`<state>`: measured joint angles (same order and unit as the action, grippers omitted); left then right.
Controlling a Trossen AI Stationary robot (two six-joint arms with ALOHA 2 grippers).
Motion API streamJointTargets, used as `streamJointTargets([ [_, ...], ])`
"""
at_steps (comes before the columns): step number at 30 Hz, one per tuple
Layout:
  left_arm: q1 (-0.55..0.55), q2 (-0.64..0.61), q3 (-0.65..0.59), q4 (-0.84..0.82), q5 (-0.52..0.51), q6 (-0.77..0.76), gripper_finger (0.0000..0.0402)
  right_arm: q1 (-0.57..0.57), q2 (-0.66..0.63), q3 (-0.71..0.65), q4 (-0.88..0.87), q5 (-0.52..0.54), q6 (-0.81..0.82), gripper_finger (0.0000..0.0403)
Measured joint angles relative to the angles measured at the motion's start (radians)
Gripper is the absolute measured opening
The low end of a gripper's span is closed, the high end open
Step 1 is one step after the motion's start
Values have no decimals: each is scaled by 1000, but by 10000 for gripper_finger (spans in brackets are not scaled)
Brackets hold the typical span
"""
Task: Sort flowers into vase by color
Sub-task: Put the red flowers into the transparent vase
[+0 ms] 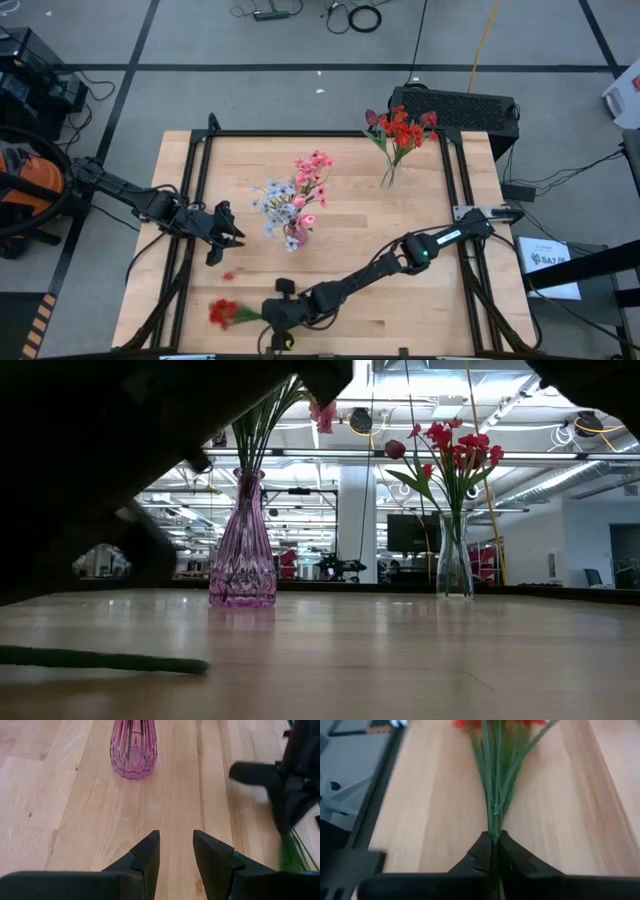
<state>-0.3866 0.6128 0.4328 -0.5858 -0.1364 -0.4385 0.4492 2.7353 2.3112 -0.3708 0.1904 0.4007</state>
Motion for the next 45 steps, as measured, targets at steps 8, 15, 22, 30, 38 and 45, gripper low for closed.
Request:
streamJointTargets([
  [8, 0, 0, 0, 1, 0, -1, 125, 33, -150, -10, -524, -14, 390, 5],
  [15, 0, 0, 0, 3, 0, -1, 125, 84, -316, -8, -915, -14, 869, 3],
  [22, 0, 0, 0, 3, 28, -2, 125, 153, -349, -8, -1054, -15, 1319, 1],
  [30, 0, 0, 0, 2, 40, -1, 125, 208, -338, -113, -1155, -43, 1646, 1],
  [38, 0, 0, 0, 2, 42, 8, 125, 212, -395, -383, -823, -114, 1548, 0],
  [45, 0, 0, 0, 1, 42, 6, 125, 210, -651, -829, -425, -34, 1571, 0],
])
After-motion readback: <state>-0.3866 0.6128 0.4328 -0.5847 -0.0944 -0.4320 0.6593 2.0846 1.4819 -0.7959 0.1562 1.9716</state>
